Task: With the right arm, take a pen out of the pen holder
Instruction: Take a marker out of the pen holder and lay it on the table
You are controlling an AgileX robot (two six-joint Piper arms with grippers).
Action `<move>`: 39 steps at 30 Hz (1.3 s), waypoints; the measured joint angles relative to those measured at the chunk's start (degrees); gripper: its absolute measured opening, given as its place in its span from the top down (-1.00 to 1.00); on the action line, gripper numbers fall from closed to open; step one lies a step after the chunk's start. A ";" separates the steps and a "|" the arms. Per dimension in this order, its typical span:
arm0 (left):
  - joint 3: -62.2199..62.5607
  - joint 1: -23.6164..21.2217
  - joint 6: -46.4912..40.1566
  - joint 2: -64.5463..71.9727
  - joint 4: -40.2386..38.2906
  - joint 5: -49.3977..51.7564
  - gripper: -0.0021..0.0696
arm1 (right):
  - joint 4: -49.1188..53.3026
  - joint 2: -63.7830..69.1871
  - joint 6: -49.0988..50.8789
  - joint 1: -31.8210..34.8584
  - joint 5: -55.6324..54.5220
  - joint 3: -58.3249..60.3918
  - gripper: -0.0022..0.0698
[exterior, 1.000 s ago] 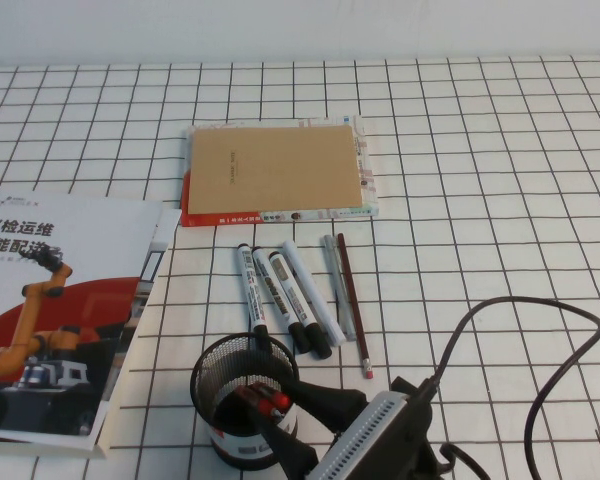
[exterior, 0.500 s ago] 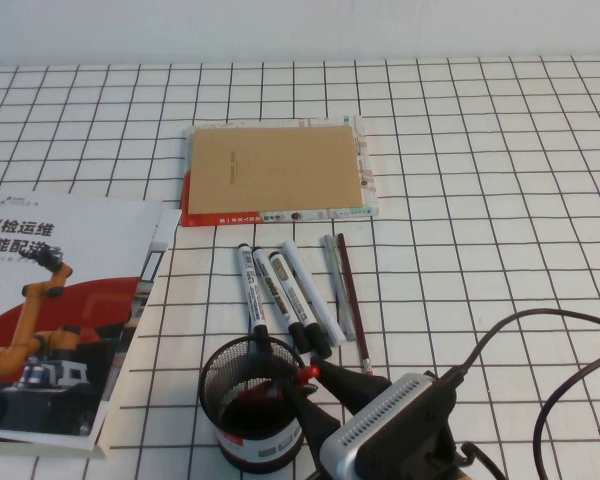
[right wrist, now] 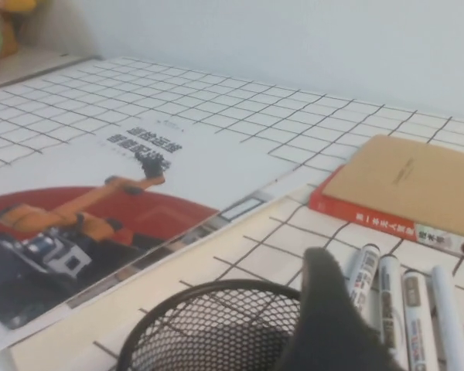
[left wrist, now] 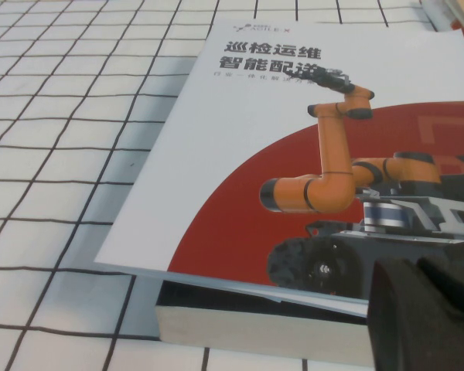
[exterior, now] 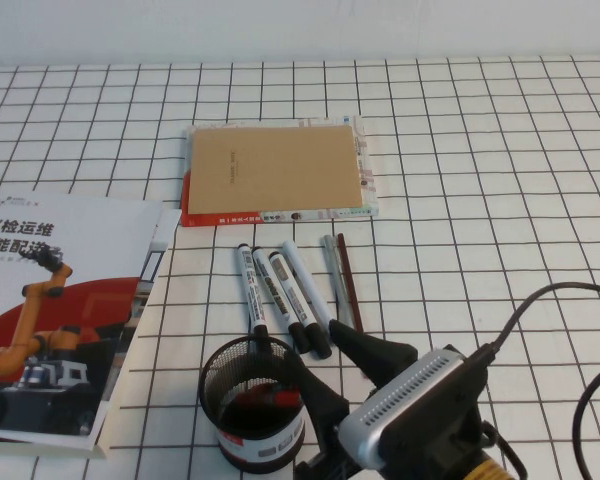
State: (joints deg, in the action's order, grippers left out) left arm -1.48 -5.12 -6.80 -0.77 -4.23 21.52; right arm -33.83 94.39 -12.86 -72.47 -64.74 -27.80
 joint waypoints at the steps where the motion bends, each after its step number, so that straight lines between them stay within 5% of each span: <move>1: 0.00 0.00 0.00 0.00 0.00 0.00 0.95 | -0.14 -1.16 -0.26 0.00 0.87 0.00 -0.04; 10: 0.00 0.00 0.00 0.00 0.00 0.00 0.95 | 1.82 -10.16 -2.94 0.00 4.21 7.48 -0.08; 17: 0.00 0.00 0.00 0.00 0.00 0.00 0.95 | 10.94 -12.39 6.17 0.00 5.00 13.62 -0.09; 39: 0.00 0.00 0.00 0.00 0.00 0.00 0.95 | 17.02 -0.95 8.30 0.00 4.18 6.88 0.08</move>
State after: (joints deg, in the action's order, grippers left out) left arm -1.48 -5.12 -6.80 -0.77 -4.23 21.52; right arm -16.82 93.44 -4.56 -72.47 -60.56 -20.92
